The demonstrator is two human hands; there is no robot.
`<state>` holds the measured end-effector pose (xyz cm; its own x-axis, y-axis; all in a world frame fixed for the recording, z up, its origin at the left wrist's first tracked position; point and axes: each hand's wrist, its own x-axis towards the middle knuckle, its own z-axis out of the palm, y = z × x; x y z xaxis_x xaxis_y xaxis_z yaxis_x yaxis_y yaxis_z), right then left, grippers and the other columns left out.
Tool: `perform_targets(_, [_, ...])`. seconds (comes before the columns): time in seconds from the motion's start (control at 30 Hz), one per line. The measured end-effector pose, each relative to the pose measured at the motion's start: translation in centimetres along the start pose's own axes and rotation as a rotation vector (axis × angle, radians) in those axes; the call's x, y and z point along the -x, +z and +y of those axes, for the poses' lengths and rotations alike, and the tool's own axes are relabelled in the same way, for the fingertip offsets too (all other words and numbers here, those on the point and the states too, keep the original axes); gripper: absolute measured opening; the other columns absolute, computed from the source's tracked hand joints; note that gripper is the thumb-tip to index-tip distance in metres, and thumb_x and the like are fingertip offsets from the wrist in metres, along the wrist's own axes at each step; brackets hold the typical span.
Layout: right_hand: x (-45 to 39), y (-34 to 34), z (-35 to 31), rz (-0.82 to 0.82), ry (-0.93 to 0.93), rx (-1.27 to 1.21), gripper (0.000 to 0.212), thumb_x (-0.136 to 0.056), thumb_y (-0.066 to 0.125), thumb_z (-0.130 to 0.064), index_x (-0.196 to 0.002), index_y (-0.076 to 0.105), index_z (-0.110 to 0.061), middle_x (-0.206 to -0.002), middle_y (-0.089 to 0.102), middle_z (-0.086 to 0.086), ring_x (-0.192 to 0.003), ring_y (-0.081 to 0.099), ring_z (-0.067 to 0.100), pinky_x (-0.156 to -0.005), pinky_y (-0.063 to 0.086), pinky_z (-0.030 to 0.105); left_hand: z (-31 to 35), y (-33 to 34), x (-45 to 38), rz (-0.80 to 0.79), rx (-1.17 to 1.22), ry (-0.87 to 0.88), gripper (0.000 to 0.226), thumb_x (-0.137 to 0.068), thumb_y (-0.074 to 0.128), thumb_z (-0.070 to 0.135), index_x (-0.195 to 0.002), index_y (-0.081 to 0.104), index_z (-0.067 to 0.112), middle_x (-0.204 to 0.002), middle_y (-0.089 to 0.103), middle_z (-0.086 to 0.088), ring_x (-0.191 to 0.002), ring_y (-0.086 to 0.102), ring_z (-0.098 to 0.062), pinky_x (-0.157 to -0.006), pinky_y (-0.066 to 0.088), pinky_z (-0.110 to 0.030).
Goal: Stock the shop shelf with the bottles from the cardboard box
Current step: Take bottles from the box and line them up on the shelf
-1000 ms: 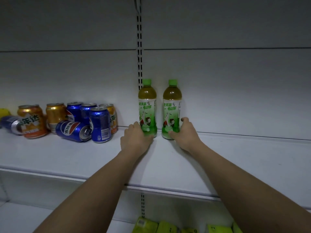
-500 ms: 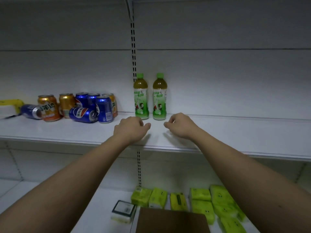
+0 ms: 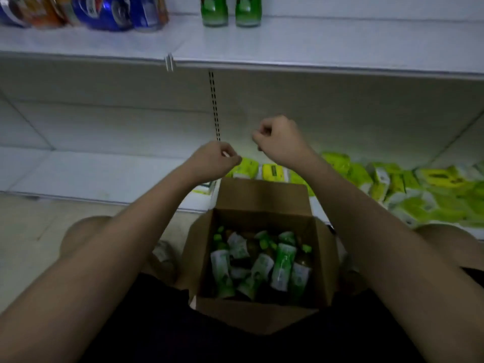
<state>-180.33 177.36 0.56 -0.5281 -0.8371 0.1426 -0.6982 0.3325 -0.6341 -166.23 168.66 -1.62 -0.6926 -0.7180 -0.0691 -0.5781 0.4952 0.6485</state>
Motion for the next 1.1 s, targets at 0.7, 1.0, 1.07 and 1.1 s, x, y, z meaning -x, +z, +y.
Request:
perform_targets(0.7, [14.0, 23.7, 21.7, -0.7, 0.84, -0.224, 0.019, -0.098, 0.044, -0.03, -0.09, 0.056, -0.018, -0.089, 0.056, 0.008, -0.097, 0.056, 0.031, -0.081, 0.048, 0.039, -19.8, 26.0, 6.2, -0.327, 0.172, -0.841, 0.087, -0.088, 0.059, 0.038, -0.151, 0.005, 0.014, -0.146, 0.029, -0.024, -0.131, 0.036, -0.044, -0.104, 0.035, -0.052])
perform_targets(1.0, [13.6, 29.3, 23.4, -0.631, 1.222, -0.569, 0.022, -0.093, 0.057, -0.036, -0.109, 0.053, -0.021, -0.105, 0.057, 0.005, -0.098, 0.054, 0.024, -0.089, 0.049, 0.035, -22.6, 29.3, 5.1, -0.275, 0.183, -0.908, 0.086, -0.089, 0.061, 0.041, -0.146, 0.012, -0.001, -0.142, 0.04, -0.02, -0.126, 0.045, -0.035, -0.095, 0.041, -0.038])
perform_targets(1.07, [14.1, 30.5, 23.7, -0.591, 1.228, -0.635, 0.025, -0.092, 0.06, -0.036, -0.111, 0.054, -0.022, -0.118, 0.06, 0.008, -0.104, 0.056, 0.025, -0.093, 0.05, 0.037, -23.0, 29.9, 4.8, -0.244, 0.185, -0.919, 0.094, -0.088, 0.063, 0.041, -0.148, 0.005, -0.001, -0.146, 0.036, -0.02, -0.13, 0.043, -0.035, -0.099, 0.04, -0.04])
perform_targets(1.1, [14.2, 30.8, 23.8, -0.558, 1.232, -0.652, 0.025, -0.091, 0.062, -0.034, -0.111, 0.055, -0.021, -0.121, 0.06, 0.009, -0.104, 0.057, 0.025, -0.092, 0.051, 0.036, -23.2, 30.1, 4.7, -0.234, 0.179, -0.916, 0.097, -0.087, 0.063, 0.041, -0.149, 0.002, -0.001, -0.148, 0.034, -0.02, -0.132, 0.04, -0.036, -0.101, 0.039, -0.041])
